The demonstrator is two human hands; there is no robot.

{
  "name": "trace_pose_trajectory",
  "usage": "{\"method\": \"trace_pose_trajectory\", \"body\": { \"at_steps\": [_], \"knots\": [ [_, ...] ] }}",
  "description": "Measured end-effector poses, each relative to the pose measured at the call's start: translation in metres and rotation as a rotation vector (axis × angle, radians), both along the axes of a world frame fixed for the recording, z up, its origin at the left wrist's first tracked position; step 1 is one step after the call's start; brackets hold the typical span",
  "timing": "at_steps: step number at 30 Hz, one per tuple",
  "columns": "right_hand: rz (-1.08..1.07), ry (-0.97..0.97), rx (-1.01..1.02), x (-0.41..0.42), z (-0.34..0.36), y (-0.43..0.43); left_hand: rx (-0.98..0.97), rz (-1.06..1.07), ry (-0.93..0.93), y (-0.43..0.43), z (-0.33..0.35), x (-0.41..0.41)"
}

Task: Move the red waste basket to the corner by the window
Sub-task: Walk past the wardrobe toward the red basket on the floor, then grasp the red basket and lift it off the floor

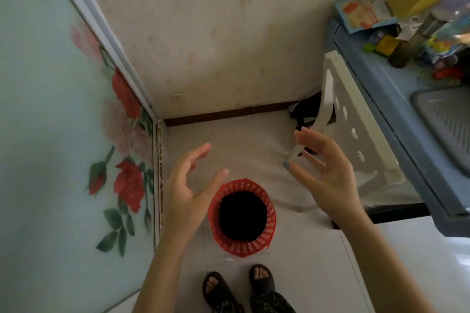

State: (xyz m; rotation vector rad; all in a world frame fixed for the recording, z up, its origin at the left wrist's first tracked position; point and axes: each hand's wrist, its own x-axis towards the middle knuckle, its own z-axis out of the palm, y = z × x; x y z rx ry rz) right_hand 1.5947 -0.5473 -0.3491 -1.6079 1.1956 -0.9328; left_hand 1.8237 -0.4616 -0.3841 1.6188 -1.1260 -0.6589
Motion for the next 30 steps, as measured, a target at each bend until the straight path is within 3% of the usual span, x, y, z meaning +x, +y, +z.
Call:
{"method": "trace_pose_trajectory", "body": {
  "at_steps": [13,30],
  "knots": [
    [-0.116,0.136,0.306,-0.031,-0.182,-0.008,0.329,0.114,0.187,0.01,-0.193,-0.005],
    [-0.108,0.359,0.537,-0.045,-0.426,-0.017,0.566,0.174,0.213,0.009,-0.411,-0.006]
  ]
}}
